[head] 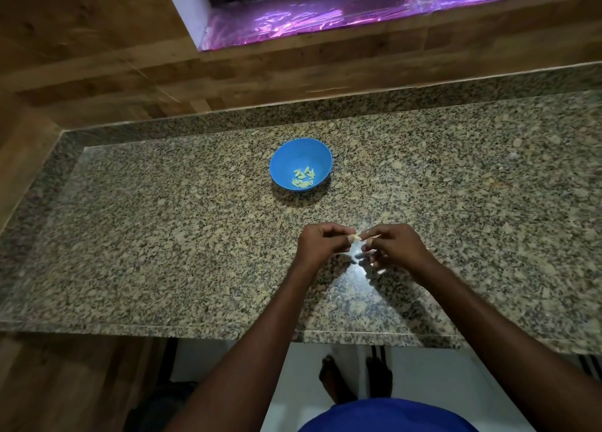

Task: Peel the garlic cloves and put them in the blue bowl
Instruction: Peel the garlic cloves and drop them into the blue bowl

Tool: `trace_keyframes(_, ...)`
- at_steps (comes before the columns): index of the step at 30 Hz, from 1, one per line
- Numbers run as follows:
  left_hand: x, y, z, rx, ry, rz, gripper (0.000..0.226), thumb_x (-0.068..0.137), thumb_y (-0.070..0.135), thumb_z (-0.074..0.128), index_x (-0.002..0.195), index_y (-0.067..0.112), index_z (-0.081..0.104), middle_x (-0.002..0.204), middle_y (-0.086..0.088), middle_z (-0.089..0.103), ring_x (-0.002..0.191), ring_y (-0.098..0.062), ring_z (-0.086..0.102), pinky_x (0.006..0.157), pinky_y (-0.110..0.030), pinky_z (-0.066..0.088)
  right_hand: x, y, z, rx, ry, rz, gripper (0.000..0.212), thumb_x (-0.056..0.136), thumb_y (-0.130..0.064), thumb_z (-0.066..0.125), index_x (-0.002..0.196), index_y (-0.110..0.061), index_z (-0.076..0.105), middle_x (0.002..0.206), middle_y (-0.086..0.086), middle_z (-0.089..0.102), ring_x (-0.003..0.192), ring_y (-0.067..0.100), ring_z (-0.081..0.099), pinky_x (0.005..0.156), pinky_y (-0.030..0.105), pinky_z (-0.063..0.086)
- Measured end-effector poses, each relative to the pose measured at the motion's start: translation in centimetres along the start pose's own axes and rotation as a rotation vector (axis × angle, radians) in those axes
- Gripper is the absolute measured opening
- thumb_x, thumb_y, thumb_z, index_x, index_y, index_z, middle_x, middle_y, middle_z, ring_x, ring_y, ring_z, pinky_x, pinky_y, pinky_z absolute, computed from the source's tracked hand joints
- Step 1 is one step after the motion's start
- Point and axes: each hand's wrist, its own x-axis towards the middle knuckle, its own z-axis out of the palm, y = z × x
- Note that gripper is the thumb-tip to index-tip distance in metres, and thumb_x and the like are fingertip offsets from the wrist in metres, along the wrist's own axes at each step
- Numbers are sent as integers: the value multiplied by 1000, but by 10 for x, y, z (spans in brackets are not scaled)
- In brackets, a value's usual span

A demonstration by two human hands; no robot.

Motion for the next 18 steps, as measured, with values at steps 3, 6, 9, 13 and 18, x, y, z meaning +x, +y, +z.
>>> trace_keyframes(3,0,-1,1,12,-2,-6,10,84,3,77,94,1,79,88,-16,76,70,-15,69,66,-25,56,2,-1,3,-248,-13,-137,19,93,-14,68,76,-9,75,69,7,74,58,31,72,57,41,61)
trace_keyframes(6,1,-2,1,19,-13,-25,6,85,6,78,90,3,78,86,-20,75,69,-21,68,67,-32,59,3,-2,6,-531,34,-288,25,95,-21,64,71,-19,70,62,-4,70,54,14,66,57,32,55)
trace_keyframes(9,2,-3,1,-4,-44,-41,11,88,7,76,92,-3,76,77,-16,73,66,-21,66,71,-37,61,4,-1,5,-584,20,-328,29,94,-20,58,66,-12,61,58,4,63,54,20,57,55,32,43)
trace_keyframes(13,-2,1,8,12,-29,-3,10,88,6,76,93,-2,75,77,-11,74,65,-15,67,65,-27,57,3,1,13,131,-79,29,32,91,-12,47,59,-8,46,50,10,43,40,18,30,41,23,24)
trace_keyframes(18,-3,0,13,157,3,100,5,87,5,76,89,1,76,71,-4,73,62,-12,67,62,-24,55,5,0,14,656,-234,460,23,81,-7,36,59,-15,36,44,-2,30,28,8,18,28,14,16)
